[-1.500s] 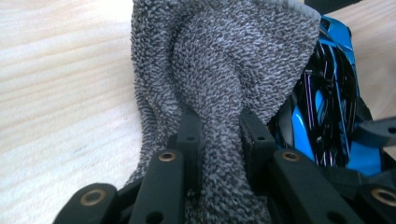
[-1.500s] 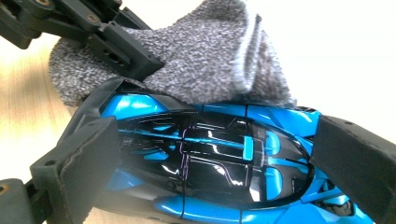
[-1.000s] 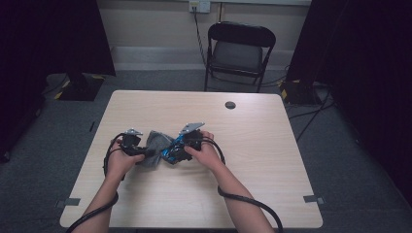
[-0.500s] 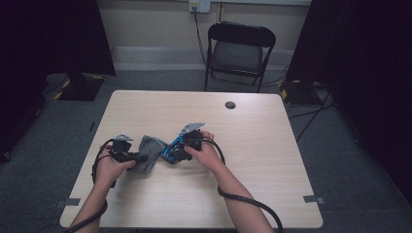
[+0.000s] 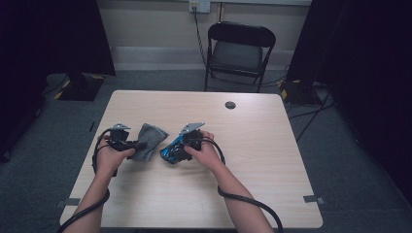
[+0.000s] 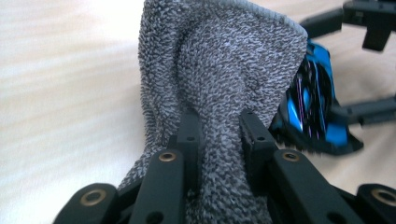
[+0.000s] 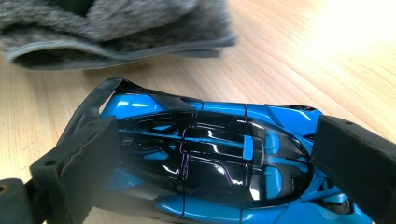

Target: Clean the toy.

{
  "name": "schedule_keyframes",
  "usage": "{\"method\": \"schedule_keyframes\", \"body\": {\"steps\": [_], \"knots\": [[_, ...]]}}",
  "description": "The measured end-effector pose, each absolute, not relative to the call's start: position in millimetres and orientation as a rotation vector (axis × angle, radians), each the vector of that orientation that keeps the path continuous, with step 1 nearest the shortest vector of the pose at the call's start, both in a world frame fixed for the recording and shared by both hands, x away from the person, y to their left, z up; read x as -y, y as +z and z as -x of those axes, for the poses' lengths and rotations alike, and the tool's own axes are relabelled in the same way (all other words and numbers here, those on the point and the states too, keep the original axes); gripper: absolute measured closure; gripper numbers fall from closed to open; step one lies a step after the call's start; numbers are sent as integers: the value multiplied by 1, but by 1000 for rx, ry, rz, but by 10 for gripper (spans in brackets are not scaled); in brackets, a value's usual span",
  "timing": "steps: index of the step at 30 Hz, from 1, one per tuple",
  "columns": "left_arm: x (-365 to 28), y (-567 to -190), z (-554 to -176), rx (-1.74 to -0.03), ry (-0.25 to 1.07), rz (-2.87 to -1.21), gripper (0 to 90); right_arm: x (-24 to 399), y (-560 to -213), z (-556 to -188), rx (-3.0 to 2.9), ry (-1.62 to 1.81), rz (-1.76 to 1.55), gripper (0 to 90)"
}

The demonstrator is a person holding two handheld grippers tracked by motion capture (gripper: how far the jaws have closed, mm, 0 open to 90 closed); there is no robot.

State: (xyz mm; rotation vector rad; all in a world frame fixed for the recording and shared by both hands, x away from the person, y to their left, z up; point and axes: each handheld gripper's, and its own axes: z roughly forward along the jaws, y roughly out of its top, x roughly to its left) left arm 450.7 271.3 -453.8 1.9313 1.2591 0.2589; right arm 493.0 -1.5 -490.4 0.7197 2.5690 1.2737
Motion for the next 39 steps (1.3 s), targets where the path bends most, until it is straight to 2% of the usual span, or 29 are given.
{"method": "schedule_keyframes", "body": {"steps": [11, 20, 30, 39], "knots": [[-243, -458, -490, -1269, 287, -1918, 732, 2, -490, -493, -2569, 1275, -721, 8], [-208, -470, -511, -1259, 330, -1987, 728, 2, -491, -493, -2570, 1277, -715, 8], [-182, -477, -518, -1234, 333, -2063, 712, 1, -491, -493, -2568, 1278, -719, 8], [-182, -478, -517, -1238, 314, -2068, 726, 2, -491, -493, -2569, 1278, -718, 8]]}}
